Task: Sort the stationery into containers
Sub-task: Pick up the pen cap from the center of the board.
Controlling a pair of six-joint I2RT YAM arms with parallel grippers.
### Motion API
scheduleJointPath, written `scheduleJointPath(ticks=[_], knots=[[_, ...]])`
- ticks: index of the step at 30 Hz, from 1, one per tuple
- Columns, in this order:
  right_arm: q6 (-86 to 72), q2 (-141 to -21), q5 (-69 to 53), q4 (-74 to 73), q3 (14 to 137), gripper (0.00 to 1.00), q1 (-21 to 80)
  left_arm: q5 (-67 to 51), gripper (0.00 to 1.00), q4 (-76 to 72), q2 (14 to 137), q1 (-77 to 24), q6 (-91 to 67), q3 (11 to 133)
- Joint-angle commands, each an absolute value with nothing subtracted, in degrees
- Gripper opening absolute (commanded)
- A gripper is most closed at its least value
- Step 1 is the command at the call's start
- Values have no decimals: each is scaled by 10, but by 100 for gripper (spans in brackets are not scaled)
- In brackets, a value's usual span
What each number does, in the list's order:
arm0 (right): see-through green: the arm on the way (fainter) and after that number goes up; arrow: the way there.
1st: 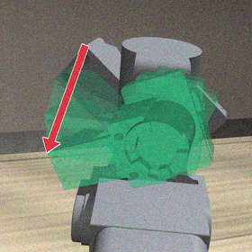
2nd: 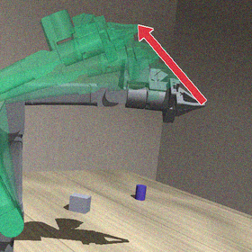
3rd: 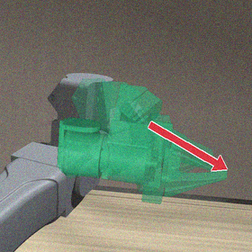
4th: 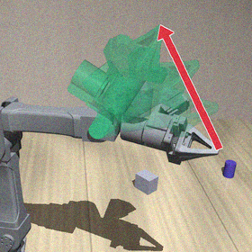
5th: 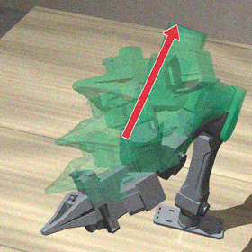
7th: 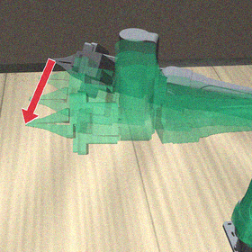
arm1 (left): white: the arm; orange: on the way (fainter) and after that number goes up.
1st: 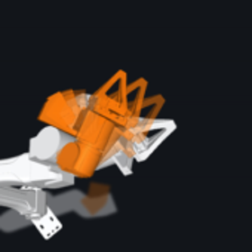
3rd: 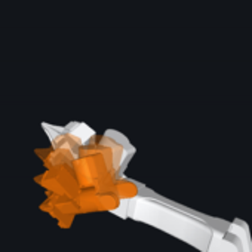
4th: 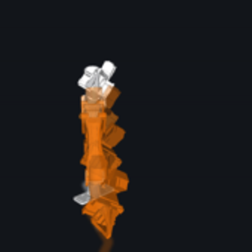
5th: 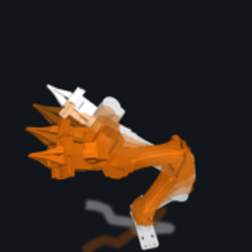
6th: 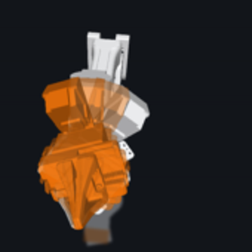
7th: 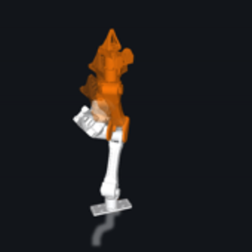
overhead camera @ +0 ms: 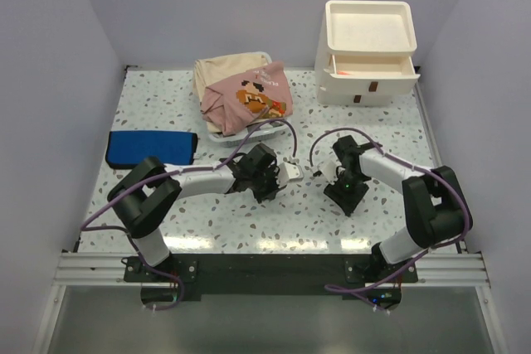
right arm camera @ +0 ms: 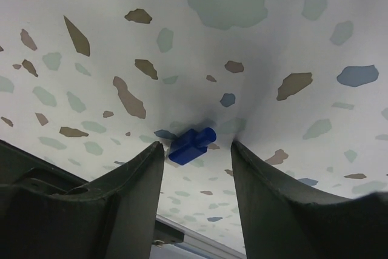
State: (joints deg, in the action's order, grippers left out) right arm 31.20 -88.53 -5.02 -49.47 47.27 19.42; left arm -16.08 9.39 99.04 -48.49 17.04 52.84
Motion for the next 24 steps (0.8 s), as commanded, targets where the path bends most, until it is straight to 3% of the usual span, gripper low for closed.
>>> scheduleJointPath(ticks=[1,5,7,12,18,24], knots=[[321,-898,-48,-477,443,49,203,-130,0,117,1020,-479,168,520],[349,-861,-39,-484,415,46,203,-131,0,113,1018,-479,168,513],[359,-839,-47,-483,409,36,203,-132,0,111,1019,-479,165,512],[359,-830,-37,-475,401,28,203,-134,0,106,1024,-479,161,519],[374,-810,-43,-450,385,29,203,-141,0,107,1028,-479,165,519],[408,-759,-40,-463,388,0,203,-164,0,122,1033,-478,179,526]])
